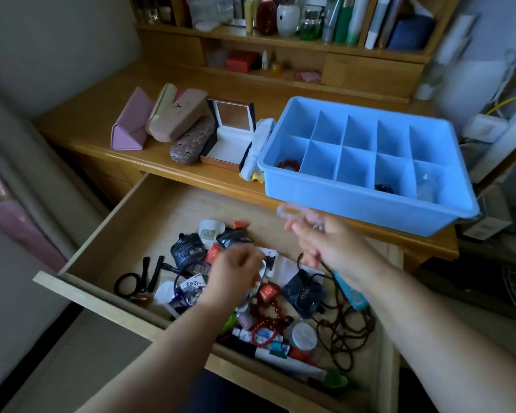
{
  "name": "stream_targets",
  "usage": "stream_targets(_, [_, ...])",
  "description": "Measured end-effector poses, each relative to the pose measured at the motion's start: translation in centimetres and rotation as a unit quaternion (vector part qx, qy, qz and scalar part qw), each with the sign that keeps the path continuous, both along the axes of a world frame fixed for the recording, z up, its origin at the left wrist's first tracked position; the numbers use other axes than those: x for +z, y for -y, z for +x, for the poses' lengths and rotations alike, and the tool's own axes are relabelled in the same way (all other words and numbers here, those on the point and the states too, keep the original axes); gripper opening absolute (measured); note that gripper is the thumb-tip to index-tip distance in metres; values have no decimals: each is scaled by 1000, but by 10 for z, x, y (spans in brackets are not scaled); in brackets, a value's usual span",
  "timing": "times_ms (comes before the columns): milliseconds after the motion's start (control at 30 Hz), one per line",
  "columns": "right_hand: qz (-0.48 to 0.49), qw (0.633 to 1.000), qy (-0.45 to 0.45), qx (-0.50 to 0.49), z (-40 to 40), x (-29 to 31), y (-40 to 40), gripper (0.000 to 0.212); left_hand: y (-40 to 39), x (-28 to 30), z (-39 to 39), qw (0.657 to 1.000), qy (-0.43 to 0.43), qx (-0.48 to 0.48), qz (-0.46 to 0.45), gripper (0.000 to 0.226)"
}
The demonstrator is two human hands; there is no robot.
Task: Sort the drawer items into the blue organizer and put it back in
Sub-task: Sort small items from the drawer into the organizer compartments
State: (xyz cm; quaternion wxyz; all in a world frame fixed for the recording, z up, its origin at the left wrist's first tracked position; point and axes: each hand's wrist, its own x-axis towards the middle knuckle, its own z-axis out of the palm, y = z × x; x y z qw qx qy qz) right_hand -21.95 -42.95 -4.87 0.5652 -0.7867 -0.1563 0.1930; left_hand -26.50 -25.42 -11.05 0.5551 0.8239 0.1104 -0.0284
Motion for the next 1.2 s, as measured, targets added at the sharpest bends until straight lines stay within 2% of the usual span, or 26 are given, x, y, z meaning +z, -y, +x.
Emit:
stream_targets(33, [17,999,14,-36,6,10,4,16,4,-11,-4,994,-26,-69,79,19])
stream_targets(100, [29,991,56,-116,22,28,11,29,11,-33,-9,945,-67,-219,232,15])
stream_targets(200, [-19,973,133,-189,52,52,17,35,15,-56,-7,817,-57,-358,449,25])
stream_targets(267, [-108,956,187,-197,75,65,16,33,18,-62,-5,753,-41,-397,524,28])
stream_targets(333, [-177,946,204,-181,93,72,6,34,18,-63,-4,728,-28,-418,543,28])
stream_targets(367, [-202,943,201,-172,100,72,-1,37,17,-63,-3,733,-24,-419,535,29])
stream_targets(400, [-227,939,198,-165,106,71,-8,42,15,-62,-3,759,-20,-406,509,29])
stream_targets(500, [-301,927,160,-156,123,61,-28,41,3,-51,-4,894,-54,-303,325,23])
stream_targets(567, [-316,928,126,-153,128,55,-38,46,-2,-40,-6,945,-106,-248,187,16])
stream_targets(633, [-310,932,116,-148,127,52,-42,54,-6,-30,-9,970,-123,-199,64,10])
stream_targets(733, [-222,932,206,-200,109,47,-32,33,-10,-11,-15,978,-149,-114,-91,18])
stream_targets(800, [-111,930,281,-210,84,40,-20,16,-12,-2,-17,979,-143,-78,-121,22])
stream_targets(867, [-72,941,295,-147,54,28,-13,12,-9,9,-14,987,-90,-71,-112,33])
stream_targets(933, [-73,969,229,-63,27,17,-11,9,-3,24,-10,985,-43,-67,-151,35])
stream_targets(1000, [-37,992,120,11,8,8,-11,25,0,37,-6,975,-21,-96,-202,35])
stream_targets(1067, [45,998,-20,36,-5,1,-13,35,2,50,-1,962,0,-154,-224,29])
stream_targets(1133, [154,970,-185,21,-14,-3,-15,36,3,58,0,968,30,-173,-182,24])
stream_targets(1200, [234,922,-309,8,-18,-6,-17,35,2,59,1,983,90,-156,-30,38])
